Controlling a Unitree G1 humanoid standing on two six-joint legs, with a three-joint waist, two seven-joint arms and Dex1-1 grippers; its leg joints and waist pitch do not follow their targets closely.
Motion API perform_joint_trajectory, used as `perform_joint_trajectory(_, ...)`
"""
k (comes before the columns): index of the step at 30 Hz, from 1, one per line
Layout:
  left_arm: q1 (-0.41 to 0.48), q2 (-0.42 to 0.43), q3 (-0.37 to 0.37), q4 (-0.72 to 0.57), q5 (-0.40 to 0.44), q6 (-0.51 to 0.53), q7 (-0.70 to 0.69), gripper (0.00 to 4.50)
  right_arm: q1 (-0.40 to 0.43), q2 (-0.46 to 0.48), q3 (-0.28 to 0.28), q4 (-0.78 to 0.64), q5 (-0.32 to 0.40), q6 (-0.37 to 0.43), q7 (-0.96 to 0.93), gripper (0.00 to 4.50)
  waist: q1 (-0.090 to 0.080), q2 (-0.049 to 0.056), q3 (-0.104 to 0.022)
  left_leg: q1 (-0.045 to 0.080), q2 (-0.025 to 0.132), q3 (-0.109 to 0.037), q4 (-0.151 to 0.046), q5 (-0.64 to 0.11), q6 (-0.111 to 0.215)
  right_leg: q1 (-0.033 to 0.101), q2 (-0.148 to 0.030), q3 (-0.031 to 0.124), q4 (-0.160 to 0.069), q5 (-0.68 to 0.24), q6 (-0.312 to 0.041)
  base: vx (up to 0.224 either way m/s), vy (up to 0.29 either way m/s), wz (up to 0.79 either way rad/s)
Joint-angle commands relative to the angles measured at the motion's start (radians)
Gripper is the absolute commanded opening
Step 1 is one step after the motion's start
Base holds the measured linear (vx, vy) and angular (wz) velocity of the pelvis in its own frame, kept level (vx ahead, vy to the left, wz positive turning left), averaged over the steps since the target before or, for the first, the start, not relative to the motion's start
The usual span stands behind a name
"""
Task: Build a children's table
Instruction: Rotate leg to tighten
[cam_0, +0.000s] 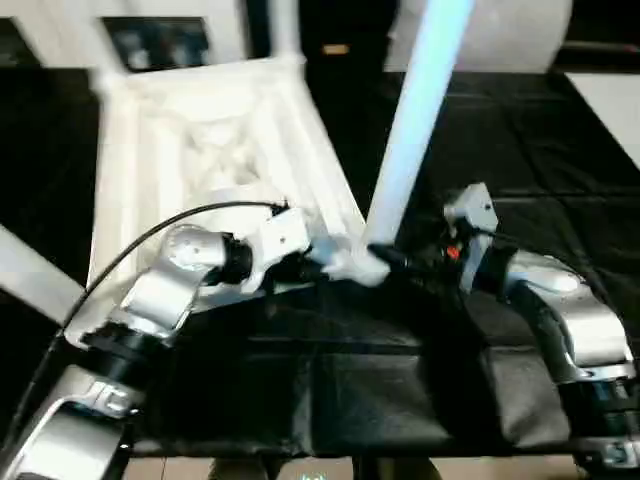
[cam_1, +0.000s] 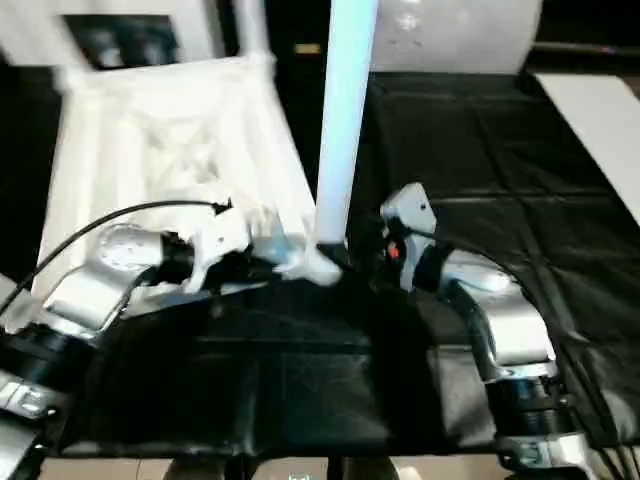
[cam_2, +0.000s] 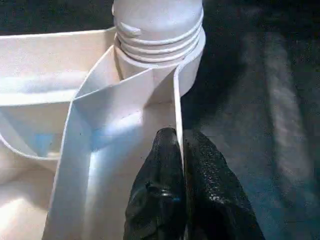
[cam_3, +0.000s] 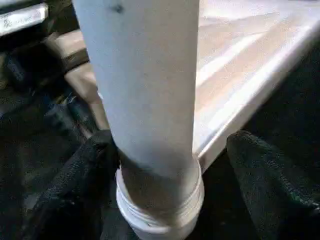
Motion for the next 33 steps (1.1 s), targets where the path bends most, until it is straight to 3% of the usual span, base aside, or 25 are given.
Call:
perform_joint_trajectory(1,0.012,0.011,-0.056,-0.046,-0.026,-0.048,-0.117,0.0,-0.014,-0.035,0.025,0.0,0.042,-0.011,0.123,3.47,-0.003,-0.009,-0.094,0.023,0.06,-0.018,-0.061,-0.153,0.109,0.069,-0.088,0.06,-0.064,-0.258,-0.231,0.0,0.0,0.0)
perform_joint_trajectory(6,0.008,0.037,-0.076,-0.043,-0.031,-0.082,-0.17,0.0,-0.038,-0.054,0.046,0.039,0.076,0.007,0.227,3.12,0.007,-0.01,-0.093,0.023,0.061,-0.017,-0.059,-0.152,0.112,0.065,-0.089,0.058,-0.066,-0.306,-0.226,0.0,0.0,0.0)
perform_joint_trajectory(13,0.006,0.044,-0.076,-0.033,-0.026,-0.1,-0.183,0.0,-0.059,-0.064,0.073,0.073,0.09,0.012,0.292,2.47,0.003,-0.014,-0.092,0.02,0.058,-0.019,-0.059,-0.164,0.094,0.065,-0.089,0.057,-0.071,-0.361,-0.202,0.0,0.0,0.0)
perform_joint_trajectory(19,0.007,0.047,-0.075,-0.026,-0.023,-0.109,-0.185,0.0,-0.059,-0.07,0.081,0.077,0.101,0.02,0.321,2.07,0.004,-0.014,-0.095,0.018,0.058,-0.018,-0.057,-0.131,0.108,0.066,-0.087,0.057,-0.065,-0.315,-0.21,0.0,0.0,0.0)
perform_joint_trajectory(29,0.005,0.048,-0.069,-0.019,-0.024,-0.106,-0.179,0.0,-0.054,-0.067,0.087,0.076,0.12,0.049,0.338,2.01,0.003,-0.017,-0.09,0.019,0.057,-0.018,-0.059,-0.144,0.105,0.063,-0.087,0.056,-0.07,-0.354,-0.197,0.0,0.0,0.0)
perform_joint_trajectory(33,0.008,0.023,-0.039,-0.032,-0.028,-0.033,-0.105,0.0,-0.036,-0.017,0.072,0.041,0.112,0.076,0.226,2.01,0.003,-0.009,-0.085,0.02,0.057,-0.02,-0.061,-0.158,0.096,0.061,-0.087,0.056,-0.072,-0.367,-0.197,0.0,0.0,0.0)
